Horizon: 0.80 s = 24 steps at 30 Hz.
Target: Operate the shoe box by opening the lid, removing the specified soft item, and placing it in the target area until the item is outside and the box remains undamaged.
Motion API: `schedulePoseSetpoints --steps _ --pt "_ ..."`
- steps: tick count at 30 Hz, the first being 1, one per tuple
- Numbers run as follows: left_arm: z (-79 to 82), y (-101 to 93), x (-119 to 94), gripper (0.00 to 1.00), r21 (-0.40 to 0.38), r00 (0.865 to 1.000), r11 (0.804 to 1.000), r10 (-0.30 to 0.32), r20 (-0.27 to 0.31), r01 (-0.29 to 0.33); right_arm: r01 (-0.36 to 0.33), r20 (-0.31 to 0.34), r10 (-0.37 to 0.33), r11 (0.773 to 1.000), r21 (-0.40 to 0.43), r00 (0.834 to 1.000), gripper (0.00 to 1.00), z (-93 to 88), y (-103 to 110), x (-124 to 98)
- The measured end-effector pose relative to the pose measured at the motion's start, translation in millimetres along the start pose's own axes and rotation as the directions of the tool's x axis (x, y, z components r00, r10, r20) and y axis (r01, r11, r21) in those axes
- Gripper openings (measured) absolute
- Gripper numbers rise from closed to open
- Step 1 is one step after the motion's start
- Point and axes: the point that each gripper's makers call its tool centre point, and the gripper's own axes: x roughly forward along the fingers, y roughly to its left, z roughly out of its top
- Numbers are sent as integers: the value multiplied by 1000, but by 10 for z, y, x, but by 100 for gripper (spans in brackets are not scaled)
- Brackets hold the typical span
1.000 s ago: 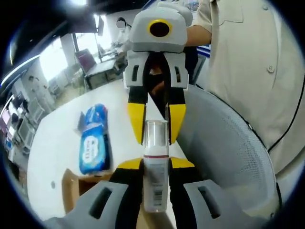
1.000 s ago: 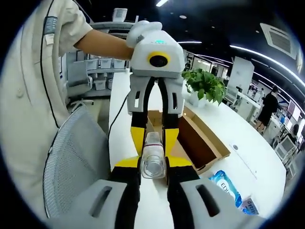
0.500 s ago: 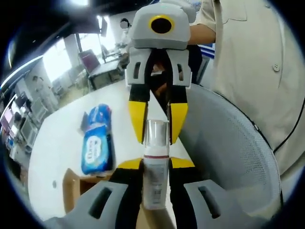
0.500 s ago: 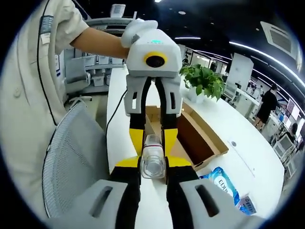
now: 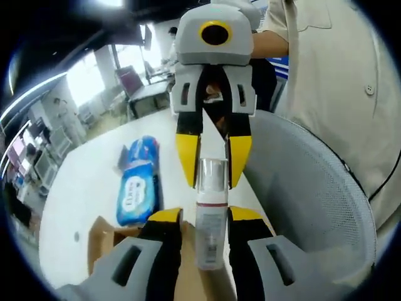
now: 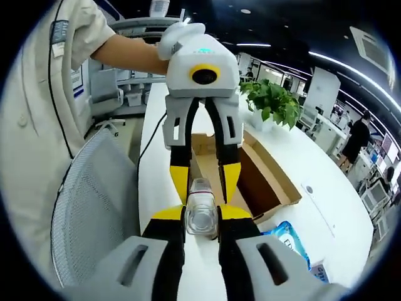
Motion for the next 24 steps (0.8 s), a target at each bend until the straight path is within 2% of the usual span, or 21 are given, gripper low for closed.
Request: schedulePoseSetpoints --steps 6,11,15,24 --pt "-104 57 -77 38 -121 998 992 51 29 -47 -8 -14 8 1000 -6 1000 16 -17 -92 11" --pt "-212 120 -162 47 -208 991 972 123 46 -110 -11 -34 10 1000 -13 999 16 -52 -248 -35" --pt "-308 172 -243 56 -247 982 955 184 46 -167 -5 -50 3 1000 -27 999 16 -78 -406 -96" --pt "-449 294 -484 69 -356 947 892 316 54 -278 32 -119 -42 996 -84 992 16 -211 -973 -322"
